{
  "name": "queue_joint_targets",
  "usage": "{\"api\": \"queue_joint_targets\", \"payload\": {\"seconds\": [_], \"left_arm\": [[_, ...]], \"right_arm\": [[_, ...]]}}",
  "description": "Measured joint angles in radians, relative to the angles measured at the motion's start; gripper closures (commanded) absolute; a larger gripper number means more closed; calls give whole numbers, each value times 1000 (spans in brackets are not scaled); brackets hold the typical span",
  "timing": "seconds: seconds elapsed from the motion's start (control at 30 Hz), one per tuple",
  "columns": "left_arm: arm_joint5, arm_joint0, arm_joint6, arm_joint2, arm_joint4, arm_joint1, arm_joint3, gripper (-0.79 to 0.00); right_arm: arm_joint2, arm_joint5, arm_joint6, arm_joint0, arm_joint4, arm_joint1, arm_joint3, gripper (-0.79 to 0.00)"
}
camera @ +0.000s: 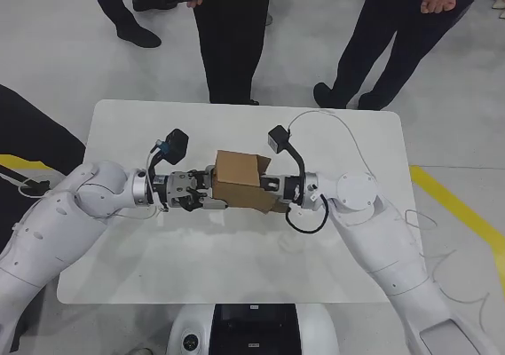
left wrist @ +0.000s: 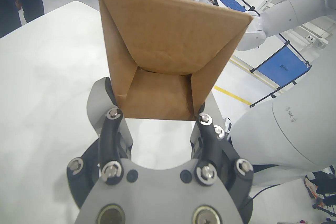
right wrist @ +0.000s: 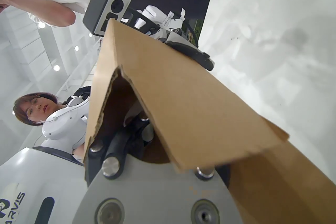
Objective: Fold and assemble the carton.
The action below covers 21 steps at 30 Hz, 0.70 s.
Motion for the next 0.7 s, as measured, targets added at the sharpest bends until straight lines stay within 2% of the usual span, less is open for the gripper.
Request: {"api": "queue_joint_targets", "payload": {"seconds": [0.3,0.7], "left_arm": [[0,-12,-9,13,-22,-4,9,-382],[0,-12,6,13,-23,-8,22,-385]], "right_arm": [[-27,-19,-23,7,26,-5,6,0],[-1,-15,-44,-3,27,5,-8,0]]}}
